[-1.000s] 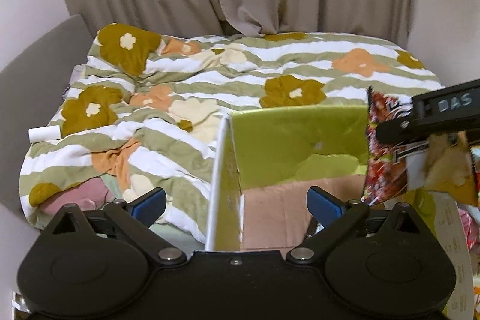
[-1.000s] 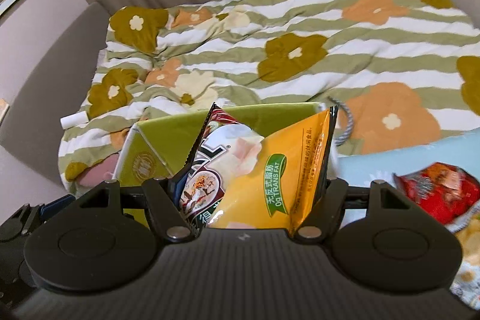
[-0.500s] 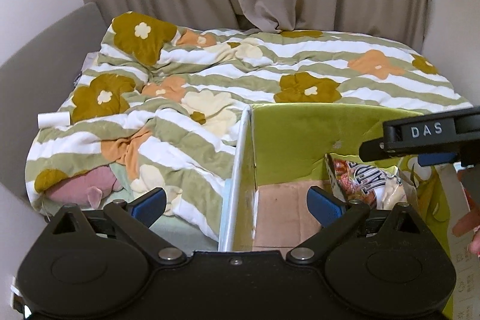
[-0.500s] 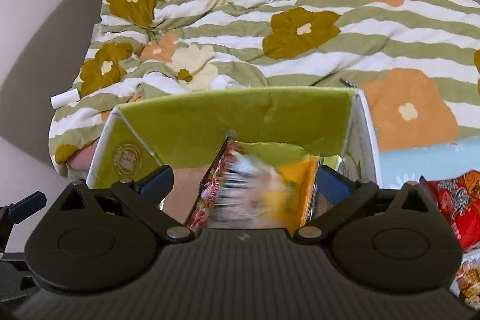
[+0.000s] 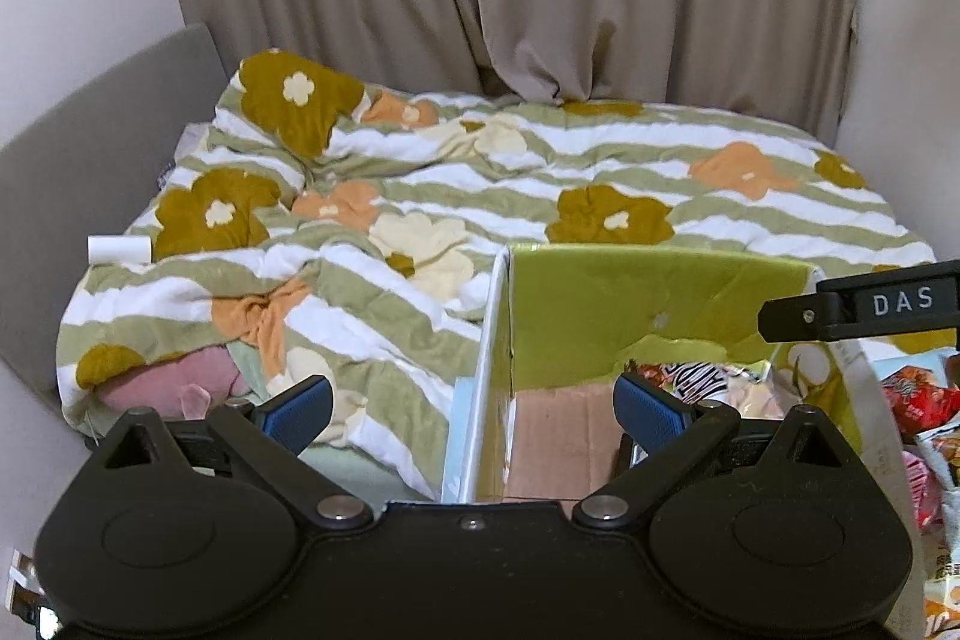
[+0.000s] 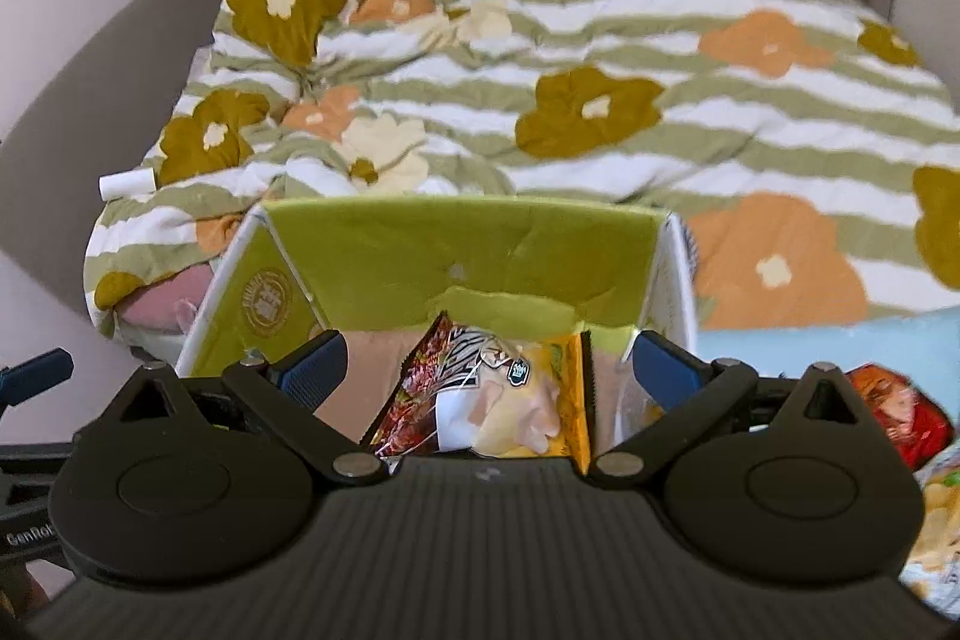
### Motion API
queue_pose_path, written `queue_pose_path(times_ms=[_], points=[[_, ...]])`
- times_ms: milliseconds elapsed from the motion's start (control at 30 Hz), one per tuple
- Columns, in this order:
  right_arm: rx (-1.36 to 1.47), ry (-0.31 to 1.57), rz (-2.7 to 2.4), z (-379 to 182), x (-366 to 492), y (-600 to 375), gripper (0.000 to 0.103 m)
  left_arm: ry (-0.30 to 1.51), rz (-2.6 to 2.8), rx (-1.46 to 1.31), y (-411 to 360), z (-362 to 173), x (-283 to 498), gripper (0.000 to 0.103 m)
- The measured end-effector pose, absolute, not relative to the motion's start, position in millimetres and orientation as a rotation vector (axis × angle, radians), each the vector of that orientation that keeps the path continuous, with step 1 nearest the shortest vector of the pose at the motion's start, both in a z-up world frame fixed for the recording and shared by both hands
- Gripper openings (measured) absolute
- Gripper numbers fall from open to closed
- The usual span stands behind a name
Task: Organize snacks
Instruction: 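Carry both bags over the cardboard box and release them inside, then grasp a white cake packet with the left tool while the right grasps a yellow bag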
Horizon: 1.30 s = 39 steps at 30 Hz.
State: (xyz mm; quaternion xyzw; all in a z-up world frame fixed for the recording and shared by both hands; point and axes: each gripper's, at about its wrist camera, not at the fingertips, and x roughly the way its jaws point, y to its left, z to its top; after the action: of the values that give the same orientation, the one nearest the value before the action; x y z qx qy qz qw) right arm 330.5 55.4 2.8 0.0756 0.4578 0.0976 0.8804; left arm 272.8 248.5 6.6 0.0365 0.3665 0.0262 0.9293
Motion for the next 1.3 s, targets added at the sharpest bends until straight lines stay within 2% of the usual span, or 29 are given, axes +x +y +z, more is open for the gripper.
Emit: queue_pose_path(times_ms=[667, 1000, 1300], points=[[0.182, 0.741, 0.055, 80, 203, 7, 0.103, 0.609, -0.095, 0.089, 207, 57, 198, 0.102], [0.246, 0.704, 0.033, 83, 138, -83, 0.103, 0.602, -0.150, 0.076, 123, 59, 155, 0.102], [0.253, 0.747, -0.009, 62, 88, -186, 0.103, 0.687, -0.203, 0.078, 25, 29, 123, 0.102]])
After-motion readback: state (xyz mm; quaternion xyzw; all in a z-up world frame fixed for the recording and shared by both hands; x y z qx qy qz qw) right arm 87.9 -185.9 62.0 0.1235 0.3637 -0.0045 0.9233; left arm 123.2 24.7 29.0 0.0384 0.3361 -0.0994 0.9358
